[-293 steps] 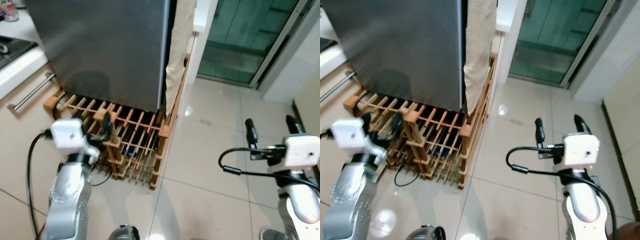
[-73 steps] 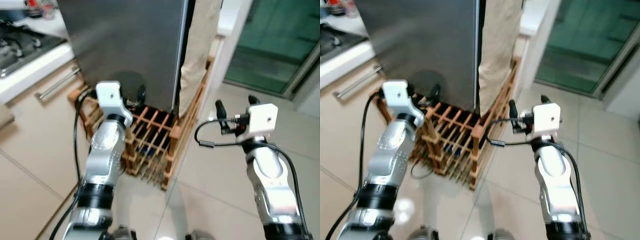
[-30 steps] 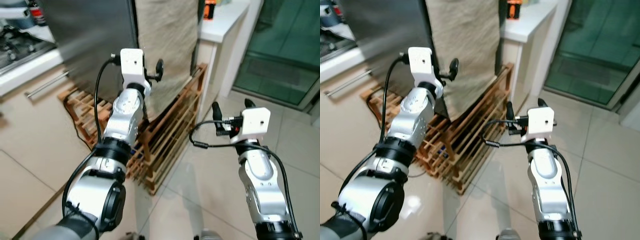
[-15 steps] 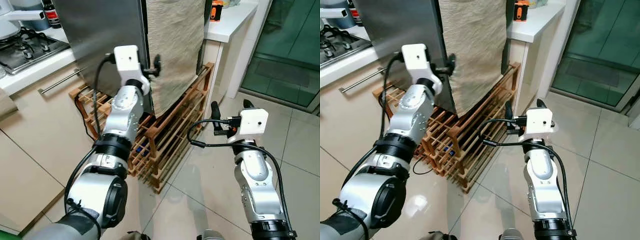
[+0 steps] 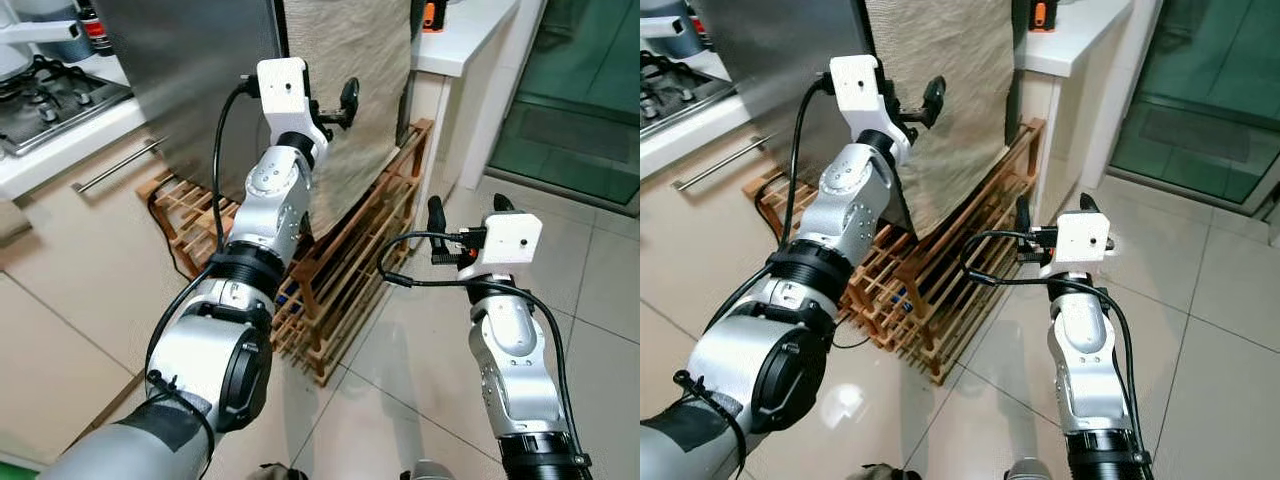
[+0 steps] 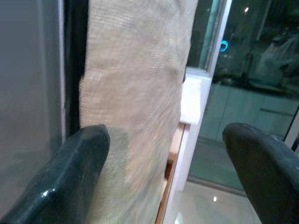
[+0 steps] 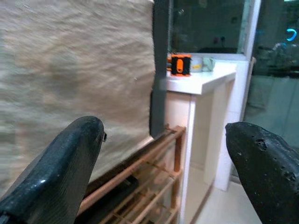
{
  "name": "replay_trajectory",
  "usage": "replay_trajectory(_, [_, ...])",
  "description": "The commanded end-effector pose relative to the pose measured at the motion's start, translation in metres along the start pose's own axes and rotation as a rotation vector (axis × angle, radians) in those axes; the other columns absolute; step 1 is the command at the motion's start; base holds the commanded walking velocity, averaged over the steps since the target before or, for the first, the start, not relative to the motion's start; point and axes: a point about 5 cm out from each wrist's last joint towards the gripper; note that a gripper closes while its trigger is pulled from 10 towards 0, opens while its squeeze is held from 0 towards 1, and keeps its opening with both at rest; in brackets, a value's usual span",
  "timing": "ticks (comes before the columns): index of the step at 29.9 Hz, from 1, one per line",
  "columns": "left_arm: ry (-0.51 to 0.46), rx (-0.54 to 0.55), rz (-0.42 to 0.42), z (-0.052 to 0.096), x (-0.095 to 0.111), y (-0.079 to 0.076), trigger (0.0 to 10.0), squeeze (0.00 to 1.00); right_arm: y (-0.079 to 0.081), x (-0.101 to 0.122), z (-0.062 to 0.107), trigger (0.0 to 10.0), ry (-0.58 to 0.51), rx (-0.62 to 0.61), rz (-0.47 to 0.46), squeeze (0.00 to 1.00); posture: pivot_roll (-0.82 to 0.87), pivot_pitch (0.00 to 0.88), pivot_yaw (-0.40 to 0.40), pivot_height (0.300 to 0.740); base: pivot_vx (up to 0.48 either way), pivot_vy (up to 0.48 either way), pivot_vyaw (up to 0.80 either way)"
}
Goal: Restocking fridge
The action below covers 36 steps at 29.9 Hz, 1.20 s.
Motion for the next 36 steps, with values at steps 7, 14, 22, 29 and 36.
replay_trajectory(7, [0.005,0.155,0.012,-0.002,0.007,0.026,10.0,0.0,0.004,-0.002,0.0,10.0,-0.005,0.005,-0.009,0.0,-0.2,0.0,0.143,0.727,0.0,0.0,0.0])
replay_trajectory(14, [0.013,0.128,0.049,-0.001,0.0,0.02,10.0,0.0,0.002,0.0,0.001,10.0,-0.01,0.012,0.001,0.0,-0.23,0.0,0.132,0.727,0.0,0.0,0.0])
replay_trajectory(22, [0.005,0.023,0.046,-0.007,0.004,-0.008,10.0,0.0,-0.004,0.003,0.001,10.0,-0.014,0.006,0.021,0.0,-0.25,0.0,0.128,0.727,0.0,0.0,0.0])
replay_trajectory(29, [0.064,0.024,0.048,-0.009,-0.002,-0.016,10.0,0.0,-0.002,0.003,0.001,10.0,-0.015,0.01,0.02,0.0,-0.25,0.0,0.13,0.727,0.0,0.0,0.0])
replay_trajectory(36, [0.092,0.037,0.052,-0.011,-0.001,-0.017,10.0,0.0,0.003,0.002,-0.002,10.0,-0.027,0.003,0.005,0.0,-0.24,0.0,0.145,0.727,0.0,0.0,0.0])
Point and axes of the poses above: a point about 5 cm out from each wrist's last joint towards the gripper, its own z axis pointing back from the gripper into the wrist, its own x axis along the axis of the wrist's last joint, y = z × x, and after that the axes turned 12 degrees about -z, right-handed
